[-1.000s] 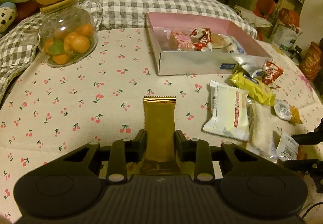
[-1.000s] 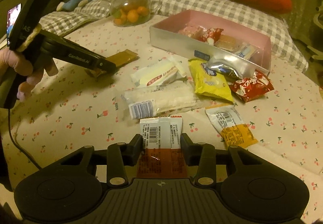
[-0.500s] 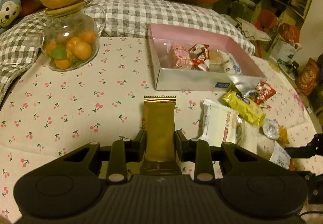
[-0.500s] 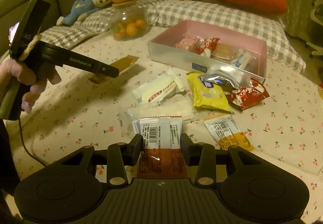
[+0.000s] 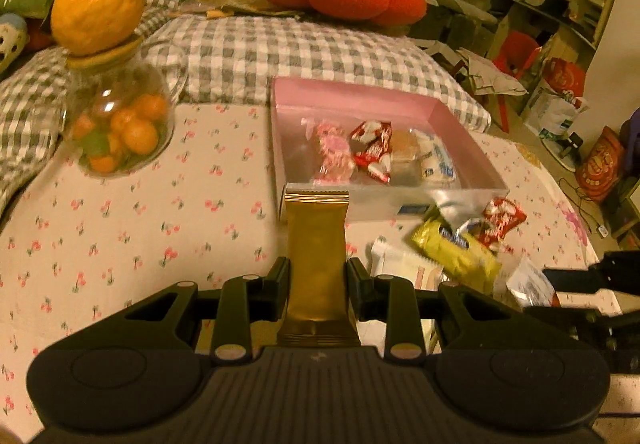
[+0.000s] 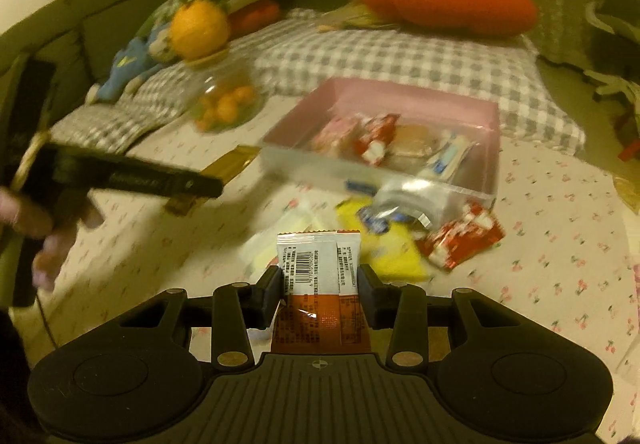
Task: Organize snacks
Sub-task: 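Lift both held packs and carry them over the pink box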
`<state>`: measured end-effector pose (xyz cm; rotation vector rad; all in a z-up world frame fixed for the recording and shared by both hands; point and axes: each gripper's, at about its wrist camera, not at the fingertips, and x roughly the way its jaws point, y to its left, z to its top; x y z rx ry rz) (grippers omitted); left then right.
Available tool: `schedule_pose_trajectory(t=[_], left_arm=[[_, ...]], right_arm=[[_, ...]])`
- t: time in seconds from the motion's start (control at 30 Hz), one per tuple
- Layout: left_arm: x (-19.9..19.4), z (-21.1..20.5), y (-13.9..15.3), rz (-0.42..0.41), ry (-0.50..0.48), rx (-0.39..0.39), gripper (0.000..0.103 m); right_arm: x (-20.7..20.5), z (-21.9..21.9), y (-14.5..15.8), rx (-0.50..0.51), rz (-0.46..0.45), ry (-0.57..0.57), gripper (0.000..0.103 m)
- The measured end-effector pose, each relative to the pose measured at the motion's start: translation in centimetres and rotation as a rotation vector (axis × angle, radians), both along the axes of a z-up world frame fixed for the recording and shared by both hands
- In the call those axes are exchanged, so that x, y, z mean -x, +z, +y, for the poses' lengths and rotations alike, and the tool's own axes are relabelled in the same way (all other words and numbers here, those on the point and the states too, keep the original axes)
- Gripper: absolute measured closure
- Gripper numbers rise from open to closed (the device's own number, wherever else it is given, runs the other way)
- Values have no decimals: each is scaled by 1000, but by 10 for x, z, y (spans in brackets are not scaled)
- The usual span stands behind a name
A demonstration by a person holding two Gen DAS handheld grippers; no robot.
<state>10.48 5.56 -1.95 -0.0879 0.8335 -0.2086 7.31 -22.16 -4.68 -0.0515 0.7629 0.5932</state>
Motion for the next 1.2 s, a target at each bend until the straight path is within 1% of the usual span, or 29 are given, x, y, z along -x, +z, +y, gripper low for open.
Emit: schedule_pose_trajectory(t=[0.1, 0.27, 0.47, 0.8, 1.0, 1.2], left_arm=[[-9, -4, 5, -7, -3, 6, 75], [-27, -12, 11, -29, -4, -2, 75], [-52, -21, 11, -29, 5, 12, 75], [-94, -37, 9, -34, 2, 57, 75], [-118, -49, 1, -21, -3, 57, 75], [-143, -61, -13, 27, 12, 50, 75]], right_arm=[[-18, -5, 6, -27, 1, -45, 64], [-48, -5, 15, -31, -22, -107, 64], [-82, -7, 20, -64, -27, -196, 64], [-126, -18, 7, -63, 4, -317, 63], [-141, -21, -4, -42, 13, -347, 63], [-151, -22, -12, -31, 18, -349, 63]])
